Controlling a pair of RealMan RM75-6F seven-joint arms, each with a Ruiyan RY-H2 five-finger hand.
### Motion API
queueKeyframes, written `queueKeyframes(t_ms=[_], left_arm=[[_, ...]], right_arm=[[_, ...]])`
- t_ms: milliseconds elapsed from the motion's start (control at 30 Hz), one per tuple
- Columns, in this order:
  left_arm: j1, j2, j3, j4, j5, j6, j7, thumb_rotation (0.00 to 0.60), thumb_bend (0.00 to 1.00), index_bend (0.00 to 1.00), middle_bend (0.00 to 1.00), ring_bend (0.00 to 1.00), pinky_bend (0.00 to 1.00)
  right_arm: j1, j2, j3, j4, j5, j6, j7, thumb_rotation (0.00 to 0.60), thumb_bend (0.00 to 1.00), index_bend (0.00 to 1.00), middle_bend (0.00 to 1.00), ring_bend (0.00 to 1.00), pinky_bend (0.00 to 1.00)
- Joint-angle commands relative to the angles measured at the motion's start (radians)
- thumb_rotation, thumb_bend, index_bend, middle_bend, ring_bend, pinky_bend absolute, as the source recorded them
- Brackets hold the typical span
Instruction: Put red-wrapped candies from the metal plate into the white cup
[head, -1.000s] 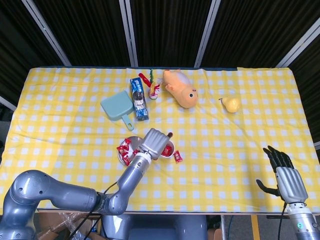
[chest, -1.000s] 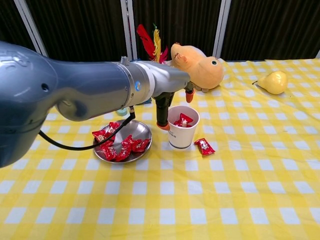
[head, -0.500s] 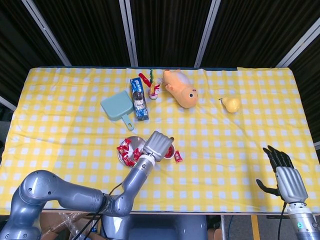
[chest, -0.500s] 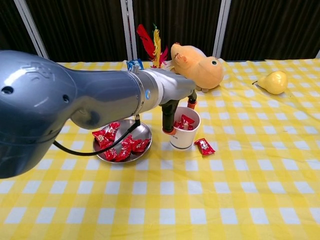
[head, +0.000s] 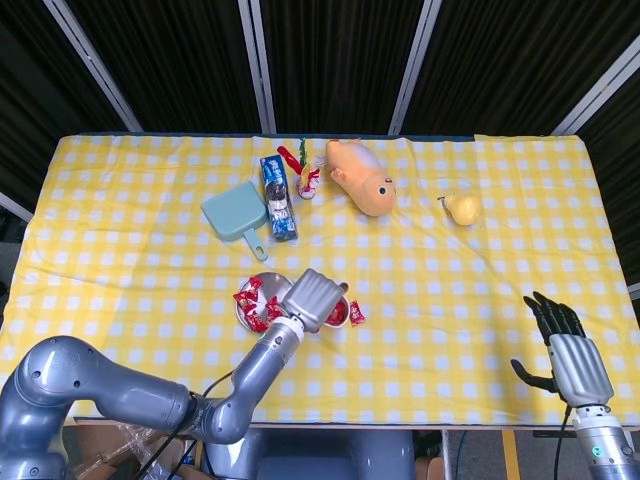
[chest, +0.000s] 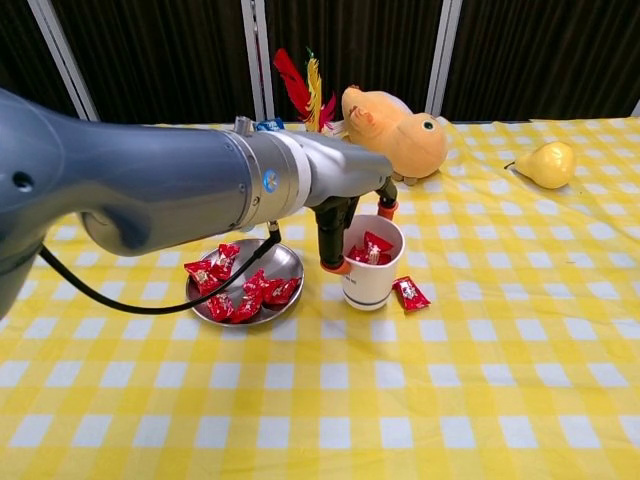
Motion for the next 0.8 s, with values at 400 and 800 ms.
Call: queueKeyframes(t_ms=[400, 800], left_arm=[[-0.007, 0.059, 0.078, -0.126, 0.026, -0.021, -0.012, 0.6, 0.31, 0.3, 0.95, 0.98, 1.0], [-0.027, 0.117, 0.107, -0.171, -0.028, -0.027, -0.008, 0.6, 0.31, 0.28, 0.95, 0.98, 1.0]], right_arm=[[0.001, -0.002, 0.003, 0.0, 0.004, 0.0, -0.002, 0.6, 0.34, 0.0, 0.0, 0.0, 0.0], [0.001, -0.004, 0.003, -0.001, 0.004, -0.001, -0.006, 0.6, 0.34, 0.0, 0.0, 0.0, 0.0]])
